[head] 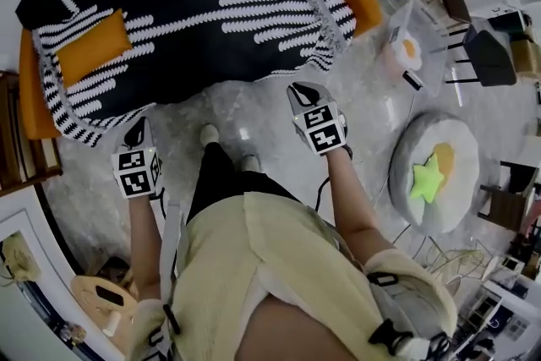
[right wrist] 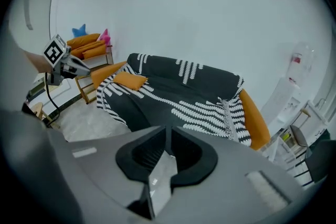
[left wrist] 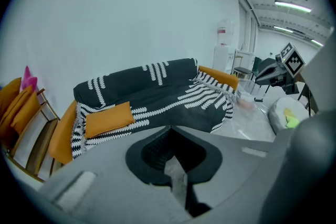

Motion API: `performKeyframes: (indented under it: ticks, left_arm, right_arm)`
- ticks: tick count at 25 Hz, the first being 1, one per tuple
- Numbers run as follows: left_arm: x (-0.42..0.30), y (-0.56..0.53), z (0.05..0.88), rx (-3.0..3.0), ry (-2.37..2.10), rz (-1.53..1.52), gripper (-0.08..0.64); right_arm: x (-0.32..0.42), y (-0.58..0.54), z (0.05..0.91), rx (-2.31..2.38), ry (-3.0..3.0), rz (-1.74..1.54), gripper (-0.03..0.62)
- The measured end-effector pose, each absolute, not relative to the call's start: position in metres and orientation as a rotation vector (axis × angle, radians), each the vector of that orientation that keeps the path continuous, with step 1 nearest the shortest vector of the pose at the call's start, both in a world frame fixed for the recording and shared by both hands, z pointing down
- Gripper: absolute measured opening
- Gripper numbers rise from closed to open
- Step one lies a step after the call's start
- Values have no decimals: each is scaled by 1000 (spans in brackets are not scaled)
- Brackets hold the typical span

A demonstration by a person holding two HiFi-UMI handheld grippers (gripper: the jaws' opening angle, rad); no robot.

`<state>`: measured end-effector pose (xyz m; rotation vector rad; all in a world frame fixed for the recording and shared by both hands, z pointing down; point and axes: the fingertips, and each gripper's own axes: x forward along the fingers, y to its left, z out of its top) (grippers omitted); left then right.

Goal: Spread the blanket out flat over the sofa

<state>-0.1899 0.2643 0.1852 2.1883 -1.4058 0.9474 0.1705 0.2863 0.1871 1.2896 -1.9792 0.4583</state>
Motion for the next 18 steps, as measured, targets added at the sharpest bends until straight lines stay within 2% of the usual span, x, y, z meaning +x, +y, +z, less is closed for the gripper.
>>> performKeyframes:
  ticks: [18]
  left_arm:
    - [-180, 231, 116, 2263, -1510, 739, 5]
  right_arm:
    - [158, 247, 113, 1408, -2114, 391, 5]
